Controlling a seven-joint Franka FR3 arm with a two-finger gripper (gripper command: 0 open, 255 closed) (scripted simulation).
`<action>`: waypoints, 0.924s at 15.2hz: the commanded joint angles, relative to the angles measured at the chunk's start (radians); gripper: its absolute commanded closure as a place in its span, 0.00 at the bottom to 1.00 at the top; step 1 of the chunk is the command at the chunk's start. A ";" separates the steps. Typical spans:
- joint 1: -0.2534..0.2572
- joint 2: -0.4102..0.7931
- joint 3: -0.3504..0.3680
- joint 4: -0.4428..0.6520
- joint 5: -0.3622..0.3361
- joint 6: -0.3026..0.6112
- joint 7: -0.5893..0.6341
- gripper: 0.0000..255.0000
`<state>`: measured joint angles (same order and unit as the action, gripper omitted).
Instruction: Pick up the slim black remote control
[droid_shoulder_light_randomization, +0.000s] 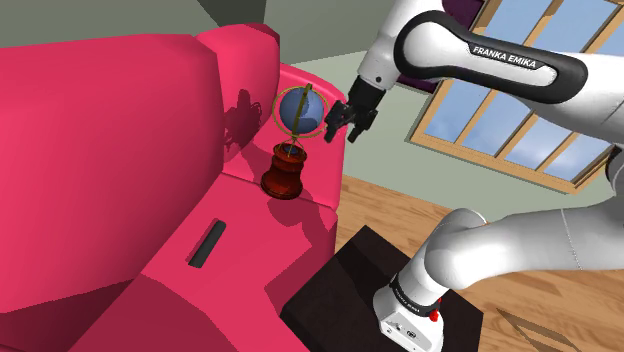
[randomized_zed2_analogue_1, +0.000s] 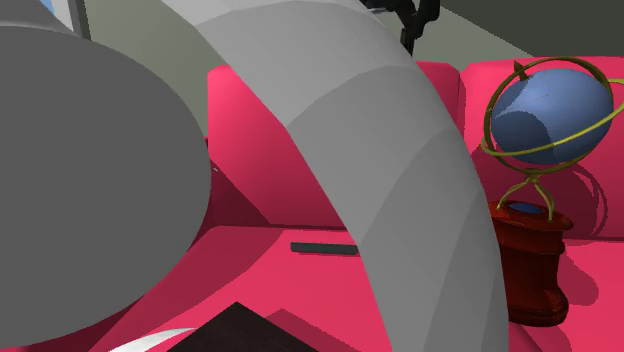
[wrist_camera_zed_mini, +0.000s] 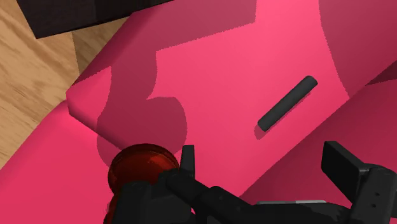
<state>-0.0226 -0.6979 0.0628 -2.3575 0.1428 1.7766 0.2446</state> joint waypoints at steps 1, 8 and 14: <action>0.000 0.033 0.035 -0.032 0.021 0.058 0.059 0.00; -0.002 0.202 0.145 -0.076 0.080 0.244 0.248 0.00; -0.009 0.398 0.231 -0.059 0.101 0.403 0.412 0.00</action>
<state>-0.0329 -0.3275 0.2778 -2.4059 0.2375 2.1436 0.6256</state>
